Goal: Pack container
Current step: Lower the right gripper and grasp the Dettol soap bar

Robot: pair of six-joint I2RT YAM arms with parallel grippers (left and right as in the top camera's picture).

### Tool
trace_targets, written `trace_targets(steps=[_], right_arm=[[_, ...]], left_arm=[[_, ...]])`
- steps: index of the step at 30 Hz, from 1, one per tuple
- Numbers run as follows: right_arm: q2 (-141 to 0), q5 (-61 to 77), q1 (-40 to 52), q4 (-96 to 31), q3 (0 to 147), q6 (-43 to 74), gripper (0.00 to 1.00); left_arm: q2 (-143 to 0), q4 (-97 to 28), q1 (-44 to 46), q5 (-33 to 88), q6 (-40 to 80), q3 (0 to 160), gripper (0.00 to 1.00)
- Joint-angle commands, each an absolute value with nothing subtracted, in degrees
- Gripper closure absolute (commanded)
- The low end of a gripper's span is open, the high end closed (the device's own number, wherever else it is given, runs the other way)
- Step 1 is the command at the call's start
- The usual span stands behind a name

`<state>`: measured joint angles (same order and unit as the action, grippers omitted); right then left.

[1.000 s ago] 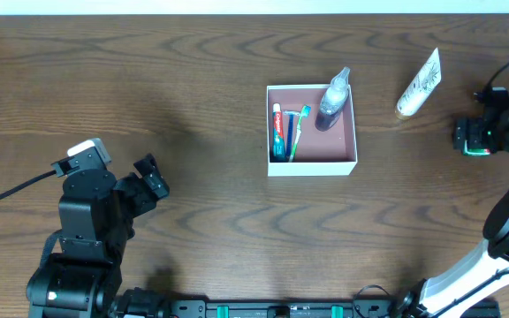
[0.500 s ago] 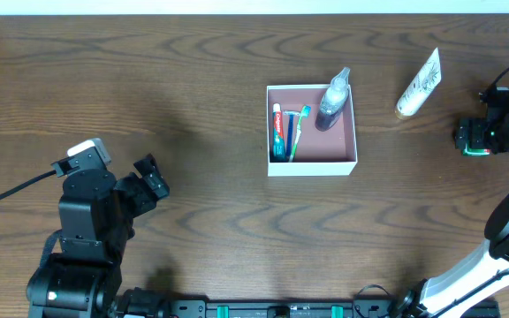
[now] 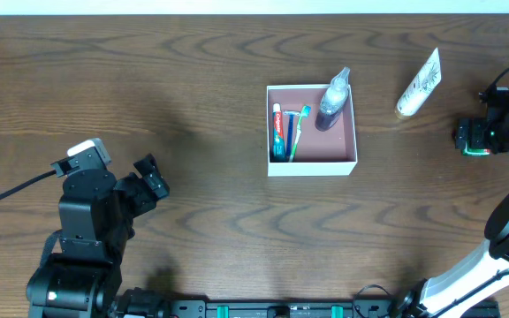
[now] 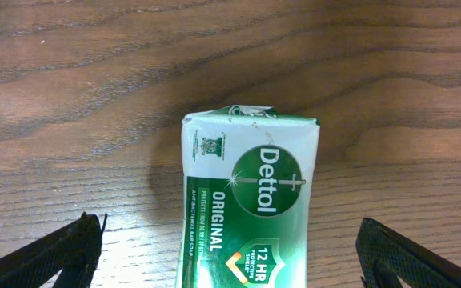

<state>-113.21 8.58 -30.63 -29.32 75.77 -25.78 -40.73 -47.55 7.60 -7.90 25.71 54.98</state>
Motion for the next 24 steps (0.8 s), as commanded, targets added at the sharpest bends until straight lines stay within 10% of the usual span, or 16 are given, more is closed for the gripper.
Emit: trace_targets(steps=[1,24], right_arm=[[-113.6,9.4,-30.8,-29.3,75.4,-25.1,0.01],[-113.6,9.5,-32.4,-29.1,74.2,-25.4,0.01]], left_arm=[[-40.7,-47.5,7.4,-8.2,26.2,55.0,0.02],[-40.7,-47.5,7.4,-8.2,26.2,55.0,0.02]])
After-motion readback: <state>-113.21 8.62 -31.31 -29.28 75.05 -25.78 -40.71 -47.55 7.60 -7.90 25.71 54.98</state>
